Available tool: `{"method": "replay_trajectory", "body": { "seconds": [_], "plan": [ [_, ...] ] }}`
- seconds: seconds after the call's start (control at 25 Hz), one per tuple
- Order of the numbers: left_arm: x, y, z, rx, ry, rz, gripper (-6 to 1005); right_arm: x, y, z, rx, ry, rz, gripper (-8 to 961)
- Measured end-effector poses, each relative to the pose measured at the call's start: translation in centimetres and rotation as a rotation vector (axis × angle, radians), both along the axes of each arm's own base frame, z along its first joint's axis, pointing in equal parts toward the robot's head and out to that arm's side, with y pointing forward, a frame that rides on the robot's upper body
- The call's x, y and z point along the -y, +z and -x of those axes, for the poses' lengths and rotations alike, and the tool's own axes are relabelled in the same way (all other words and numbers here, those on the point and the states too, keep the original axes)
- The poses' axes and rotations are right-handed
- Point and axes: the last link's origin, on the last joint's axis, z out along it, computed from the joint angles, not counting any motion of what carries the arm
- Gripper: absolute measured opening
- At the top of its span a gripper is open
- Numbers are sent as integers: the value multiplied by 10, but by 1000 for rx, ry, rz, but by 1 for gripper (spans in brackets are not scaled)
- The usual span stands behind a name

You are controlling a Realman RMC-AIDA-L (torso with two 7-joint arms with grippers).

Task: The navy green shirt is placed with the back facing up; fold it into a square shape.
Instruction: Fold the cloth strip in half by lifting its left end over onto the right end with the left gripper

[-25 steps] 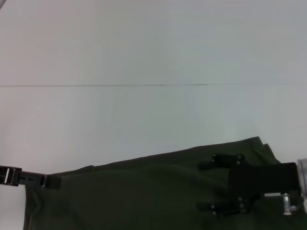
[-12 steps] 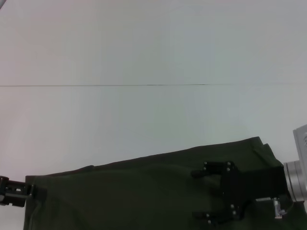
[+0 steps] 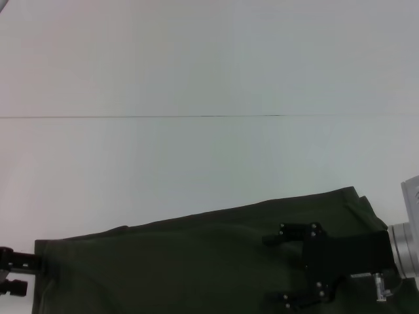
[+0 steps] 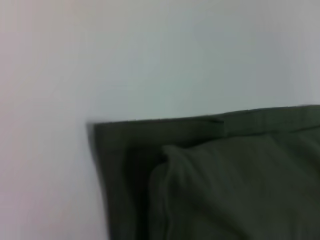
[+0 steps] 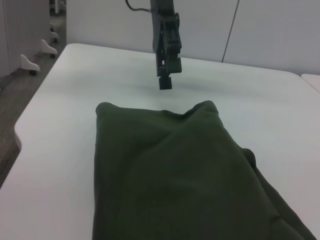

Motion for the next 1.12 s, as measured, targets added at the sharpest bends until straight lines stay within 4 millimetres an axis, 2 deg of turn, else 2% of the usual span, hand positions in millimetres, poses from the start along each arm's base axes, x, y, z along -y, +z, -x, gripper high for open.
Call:
{"method": "replay_trajectory", "body": {
  "seconds": [0.2, 0.6, 1.12],
  "plan": [
    [2, -10, 6, -3, 26, 12, 947, -2, 1, 1, 2, 5, -1, 925],
    [1, -11, 15, -55, 43, 0, 947, -3, 1, 2, 0, 6, -4, 925],
    [-2, -18, 16, -73, 37, 5, 947, -3, 1, 2, 0, 5, -6, 925]
  ]
}}
